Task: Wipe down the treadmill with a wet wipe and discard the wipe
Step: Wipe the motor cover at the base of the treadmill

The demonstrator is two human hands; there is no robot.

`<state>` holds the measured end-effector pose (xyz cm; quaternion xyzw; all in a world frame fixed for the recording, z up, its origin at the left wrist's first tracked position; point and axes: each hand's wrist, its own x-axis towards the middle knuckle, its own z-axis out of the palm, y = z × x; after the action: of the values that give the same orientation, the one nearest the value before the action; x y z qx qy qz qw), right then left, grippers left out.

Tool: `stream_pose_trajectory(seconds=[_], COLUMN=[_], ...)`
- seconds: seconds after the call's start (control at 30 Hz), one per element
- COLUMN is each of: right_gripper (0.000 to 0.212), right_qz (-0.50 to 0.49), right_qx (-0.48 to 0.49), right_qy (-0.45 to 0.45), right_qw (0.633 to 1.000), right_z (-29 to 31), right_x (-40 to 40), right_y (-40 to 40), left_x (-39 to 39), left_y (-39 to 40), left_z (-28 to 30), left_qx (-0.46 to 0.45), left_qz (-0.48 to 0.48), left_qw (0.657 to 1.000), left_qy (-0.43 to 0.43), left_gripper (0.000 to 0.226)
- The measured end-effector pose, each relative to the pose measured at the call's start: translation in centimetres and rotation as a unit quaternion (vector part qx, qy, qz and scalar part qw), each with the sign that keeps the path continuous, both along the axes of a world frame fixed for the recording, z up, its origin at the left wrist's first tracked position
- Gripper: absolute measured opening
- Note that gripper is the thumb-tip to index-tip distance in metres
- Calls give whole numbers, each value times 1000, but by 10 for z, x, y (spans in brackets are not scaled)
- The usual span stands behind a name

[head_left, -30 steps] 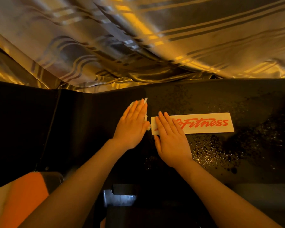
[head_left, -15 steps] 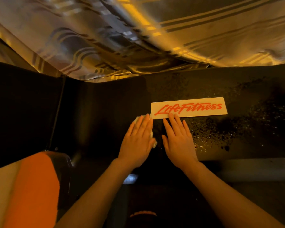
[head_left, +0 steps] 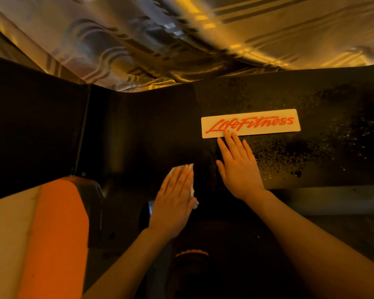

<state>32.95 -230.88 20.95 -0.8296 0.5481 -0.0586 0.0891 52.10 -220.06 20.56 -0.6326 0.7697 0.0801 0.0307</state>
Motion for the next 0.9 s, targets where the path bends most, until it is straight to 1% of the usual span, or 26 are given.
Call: stream_pose_trajectory(seconds=[0.1, 0.27, 0.37, 0.53, 0.63, 0.7, 0.77, 0.9], right_gripper=[62, 62, 62, 61, 59, 59, 56, 59], right_qz=[-3, -2, 0, 4, 7, 3, -4, -3], right_qx=[-4, 2, 0, -1, 7, 7, -7, -13], right_qy=[6, 12, 8, 4, 2, -3, -9, 2], right_qw=[1000, 1000, 1000, 1000, 1000, 1000, 1000, 1000], right_z=[-1, -2, 0, -1, 0, 2, 1, -3], right_x=[1, 0, 0, -1, -1, -1, -4, -8], right_y=[0, 0, 0, 0, -1, 1, 8, 25], left_x=[-5, -34, -36, 8, 37, 42, 34, -3], left_y=[-2, -36, -40, -19, -1, 7, 8, 3], left_z=[-2, 7, 6, 1, -2, -4, -6, -9], left_qx=[-4, -8, -16, -16, -26, -30, -37, -56], left_qz=[15, -16, -33, -94, -108, -103, -106, -134], left_qw=[1000, 1000, 999, 994, 992, 992, 991, 988], left_qy=[-3, -11, -13, -46, -63, -71, -72, -60], left_gripper=[66, 67, 67, 71, 70, 72, 74, 75])
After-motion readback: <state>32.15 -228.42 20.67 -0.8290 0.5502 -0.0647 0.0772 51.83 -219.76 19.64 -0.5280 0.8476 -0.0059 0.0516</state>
